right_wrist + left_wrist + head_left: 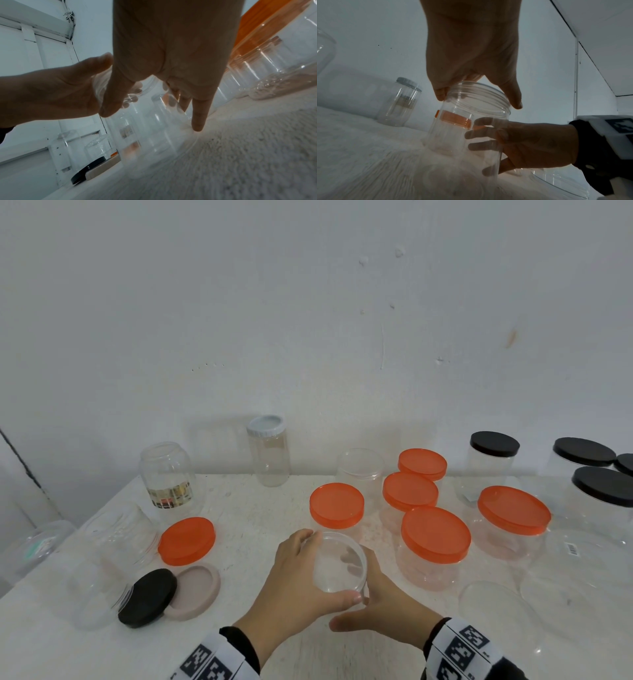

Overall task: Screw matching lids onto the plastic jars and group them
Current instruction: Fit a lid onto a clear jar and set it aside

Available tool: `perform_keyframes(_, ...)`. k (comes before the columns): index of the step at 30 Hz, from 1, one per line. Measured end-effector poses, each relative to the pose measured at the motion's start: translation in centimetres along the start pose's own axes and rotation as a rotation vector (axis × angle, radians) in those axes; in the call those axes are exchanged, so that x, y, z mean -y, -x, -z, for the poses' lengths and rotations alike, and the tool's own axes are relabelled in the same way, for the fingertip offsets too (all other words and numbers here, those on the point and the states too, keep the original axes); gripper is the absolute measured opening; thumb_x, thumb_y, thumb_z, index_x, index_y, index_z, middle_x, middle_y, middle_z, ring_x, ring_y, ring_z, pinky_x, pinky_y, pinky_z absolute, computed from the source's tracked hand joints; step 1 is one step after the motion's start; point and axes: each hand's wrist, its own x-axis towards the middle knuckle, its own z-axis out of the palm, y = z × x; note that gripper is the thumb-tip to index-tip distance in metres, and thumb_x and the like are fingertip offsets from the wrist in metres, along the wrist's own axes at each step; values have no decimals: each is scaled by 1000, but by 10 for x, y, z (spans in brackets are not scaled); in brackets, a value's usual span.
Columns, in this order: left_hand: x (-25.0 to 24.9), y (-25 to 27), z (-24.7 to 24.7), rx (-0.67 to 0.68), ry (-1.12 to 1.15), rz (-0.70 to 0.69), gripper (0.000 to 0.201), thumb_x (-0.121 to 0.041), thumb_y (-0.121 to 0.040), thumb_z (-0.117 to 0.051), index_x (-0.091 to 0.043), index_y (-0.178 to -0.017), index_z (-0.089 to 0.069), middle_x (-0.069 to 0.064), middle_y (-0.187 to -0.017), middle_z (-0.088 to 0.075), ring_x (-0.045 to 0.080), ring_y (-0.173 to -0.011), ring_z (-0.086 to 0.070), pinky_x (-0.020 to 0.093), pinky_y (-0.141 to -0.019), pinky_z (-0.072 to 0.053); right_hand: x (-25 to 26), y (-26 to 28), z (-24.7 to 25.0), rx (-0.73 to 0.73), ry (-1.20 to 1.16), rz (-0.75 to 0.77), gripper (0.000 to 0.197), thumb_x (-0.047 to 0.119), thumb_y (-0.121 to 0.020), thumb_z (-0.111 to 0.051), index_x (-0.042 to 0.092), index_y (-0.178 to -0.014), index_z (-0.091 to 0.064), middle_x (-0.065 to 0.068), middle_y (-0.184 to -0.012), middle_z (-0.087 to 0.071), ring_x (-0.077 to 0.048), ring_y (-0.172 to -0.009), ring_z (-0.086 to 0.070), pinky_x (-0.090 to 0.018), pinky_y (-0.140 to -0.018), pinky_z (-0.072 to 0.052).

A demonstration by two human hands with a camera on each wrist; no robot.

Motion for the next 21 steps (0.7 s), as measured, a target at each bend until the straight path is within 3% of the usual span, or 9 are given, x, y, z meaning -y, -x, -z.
perform_keyframes(1, 0, 0, 0, -2, 18, -3, 97, -66, -64, -72, -35, -141, -23, -31, -117, -12, -4, -117, -17, 9, -88, -22, 0, 0, 0, 0, 4, -4, 104, 51, -57, -88, 55, -129, -13, 35, -132, -26, 31, -115, -25, -12, -96, -38)
perform_keyframes(3, 1, 0, 0, 10, 74, -2, 107, -65, -63, -75, -37, -146, -14, -33, -121, -12, -5, -121, -18, 10, -92, -22, 0, 0, 0, -3, 14, -11, 107, 51, -57, -88, 50, -134, -13, 34, -133, -26, 29, -117, -25, -12, -96, -37)
perform_keyframes(6, 6, 2, 2, 53, 264, 22, 126, -71, -50, -77, -53, -142, 6, -39, -127, -14, -12, -120, -21, 15, -99, -23, 2, 0, 1, -5, 25, -30, 109, 49, -57, -88, 46, -136, -12, 33, -134, -25, 22, -119, -27, -10, -94, -37)
perform_keyframes(9, 19, 2, 7, 114, 421, 93, 141, -73, -44, -80, -47, -146, 15, -29, -140, -16, 0, -130, -23, 23, -105, -25, 10, 1, 7, 36, 46, -67, 109, 42, -57, -87, 47, -136, -11, 32, -132, -28, 17, -119, -31, -5, -85, -38)
perform_keyframes(11, 31, 3, 11, 176, 484, 115, 140, -67, -47, -84, -47, -146, 14, -33, -140, -21, 3, -130, -28, 24, -104, -27, 19, 2, 15, 65, 71, -78, 110, 33, -60, -88, 48, -136, -10, 28, -133, -31, 12, -119, -35, -1, -80, -39)
perform_keyframes(13, 39, 6, 11, 238, 502, 127, 137, -60, -51, -87, -49, -145, 12, -35, -135, -23, 4, -131, -30, 24, -105, -29, 31, 2, 26, 83, 126, -76, 112, 29, -63, -87, 47, -141, -8, 27, -137, -30, 7, -123, -36, -3, -85, -36)
perform_keyframes(15, 42, 8, 9, 286, 513, 134, 133, -50, -55, -89, -51, -145, 9, -31, -137, -23, 2, -129, -34, 17, -98, -36, 47, 0, 34, 115, 198, -86, 112, 27, -66, -86, 43, -146, -9, 24, -140, -28, -3, -129, -34, -9, -90, -34)
perform_keyframes(18, 40, 5, 4, 293, 566, 113, 121, -33, -63, -88, -50, -144, 1, -34, -132, -23, -4, -117, -40, 5, -77, -43, 69, -9, 36, 188, 372, -61, 106, 26, -70, -84, 39, -148, -13, 20, -144, -25, -6, -133, -29, -19, -102, -33)
perform_keyframes(21, 39, 2, -1, 247, 592, 38, 106, -31, -58, -87, -53, -133, -17, -30, -133, -28, -5, -123, -37, 5, -83, -44, 85, -17, 33, 281, 568, -41, 105, 30, -74, -82, 34, -151, -11, 19, -151, -14, -6, -138, -19, -29, -114, -25)
